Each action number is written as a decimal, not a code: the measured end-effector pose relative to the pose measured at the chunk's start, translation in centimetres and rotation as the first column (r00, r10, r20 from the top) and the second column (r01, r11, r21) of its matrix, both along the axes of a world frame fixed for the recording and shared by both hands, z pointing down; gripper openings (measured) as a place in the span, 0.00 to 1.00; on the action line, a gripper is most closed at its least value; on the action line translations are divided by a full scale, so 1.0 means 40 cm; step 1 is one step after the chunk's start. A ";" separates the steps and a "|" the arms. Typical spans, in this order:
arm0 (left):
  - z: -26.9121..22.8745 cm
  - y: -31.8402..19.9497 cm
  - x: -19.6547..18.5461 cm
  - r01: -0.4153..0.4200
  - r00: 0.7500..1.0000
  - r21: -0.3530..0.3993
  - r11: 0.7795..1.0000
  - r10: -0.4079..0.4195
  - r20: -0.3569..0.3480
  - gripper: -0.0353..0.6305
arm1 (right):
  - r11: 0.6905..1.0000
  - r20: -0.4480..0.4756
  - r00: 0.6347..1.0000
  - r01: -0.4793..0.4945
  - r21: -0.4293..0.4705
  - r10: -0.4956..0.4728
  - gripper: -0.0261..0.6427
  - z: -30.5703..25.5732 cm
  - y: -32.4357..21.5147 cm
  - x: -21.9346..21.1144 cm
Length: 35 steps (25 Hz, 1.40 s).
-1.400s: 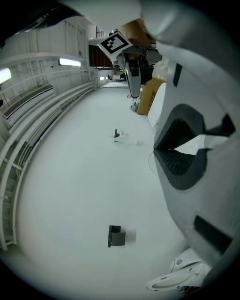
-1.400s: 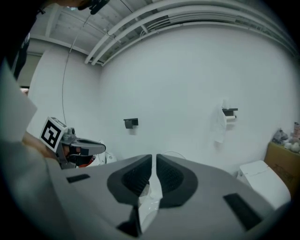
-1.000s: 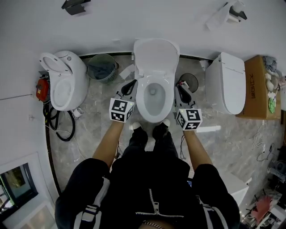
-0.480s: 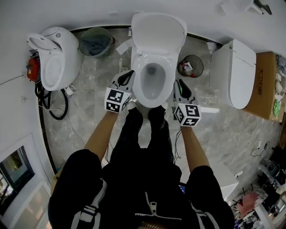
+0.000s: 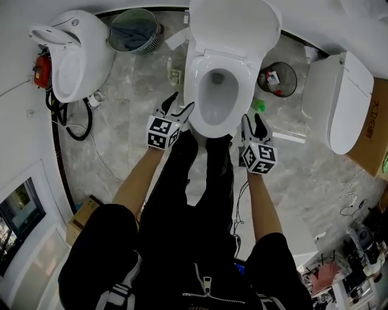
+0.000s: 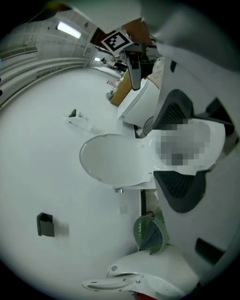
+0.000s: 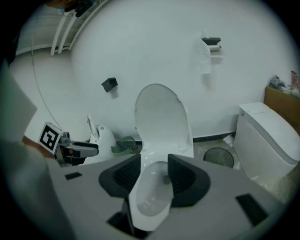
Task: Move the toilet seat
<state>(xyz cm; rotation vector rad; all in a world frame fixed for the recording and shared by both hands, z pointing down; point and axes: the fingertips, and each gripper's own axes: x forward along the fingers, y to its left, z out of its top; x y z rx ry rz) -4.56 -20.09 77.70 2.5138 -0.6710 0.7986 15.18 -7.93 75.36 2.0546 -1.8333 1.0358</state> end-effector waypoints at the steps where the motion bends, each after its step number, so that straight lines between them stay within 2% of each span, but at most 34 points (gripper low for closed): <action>1: 0.031 0.005 -0.008 0.015 1.000 -0.027 1.000 -0.015 0.003 0.47 | 1.000 0.014 1.000 -0.010 -0.016 0.010 0.30 0.031 0.006 -0.002; 5: 0.168 0.030 -0.040 0.101 0.995 -0.159 0.982 -0.100 0.013 0.54 | 0.995 0.076 0.996 -0.045 -0.085 0.052 0.39 0.160 0.041 -0.015; 8: 0.268 0.050 -0.067 0.189 0.982 -0.268 0.945 -0.189 0.029 0.59 | 0.986 0.138 0.986 -0.070 -0.149 0.091 0.45 0.254 0.075 -0.032; 11: 0.366 0.071 -0.092 0.270 0.961 -0.377 0.886 -0.273 0.047 0.59 | 0.967 0.197 0.965 -0.131 -0.220 0.175 0.47 0.346 0.111 -0.036; 14: 0.471 0.103 -0.111 0.327 0.940 -0.482 0.813 -0.330 0.081 0.62 | 0.937 0.246 0.933 -0.186 -0.296 0.263 0.49 0.452 0.146 -0.034; 18: 0.604 0.181 -0.122 0.316 0.946 -0.581 0.750 -0.294 0.135 0.62 | 0.902 0.283 0.915 -0.158 -0.402 0.287 0.52 0.594 0.197 -0.062; 20: 0.654 0.216 -0.125 0.314 0.947 -0.632 0.708 -0.284 0.152 0.62 | 0.881 0.310 0.900 -0.145 -0.450 0.306 0.52 0.651 0.222 -0.080; 23: 0.703 0.236 -0.124 0.352 0.926 -0.689 0.633 -0.342 0.159 0.62 | 0.845 0.355 0.853 -0.168 -0.507 0.383 0.53 0.720 0.254 -0.095; 24: 0.713 0.240 -0.121 0.357 0.922 -0.698 0.621 -0.353 0.159 0.62 | 0.836 0.371 0.835 -0.176 -0.520 0.407 0.54 0.738 0.261 -0.100; 28: 0.734 0.270 -0.108 0.348 0.931 -0.701 0.622 -0.317 0.181 0.50 | 0.826 0.447 0.777 -0.160 -0.541 0.443 0.53 0.783 0.269 -0.140; 30: 0.736 0.275 -0.118 0.373 0.923 -0.689 0.621 -0.321 0.210 0.44 | 0.819 0.471 0.757 -0.145 -0.555 0.453 0.48 0.788 0.267 -0.164; 34: 0.726 0.266 -0.124 0.386 0.920 -0.681 0.622 -0.314 0.236 0.39 | 0.773 0.455 0.714 -0.190 -0.605 0.532 0.41 0.792 0.264 -0.164; 35: 0.721 0.267 -0.125 0.389 0.919 -0.685 0.616 -0.313 0.240 0.37 | 0.766 0.460 0.702 -0.192 -0.614 0.544 0.40 0.789 0.266 -0.163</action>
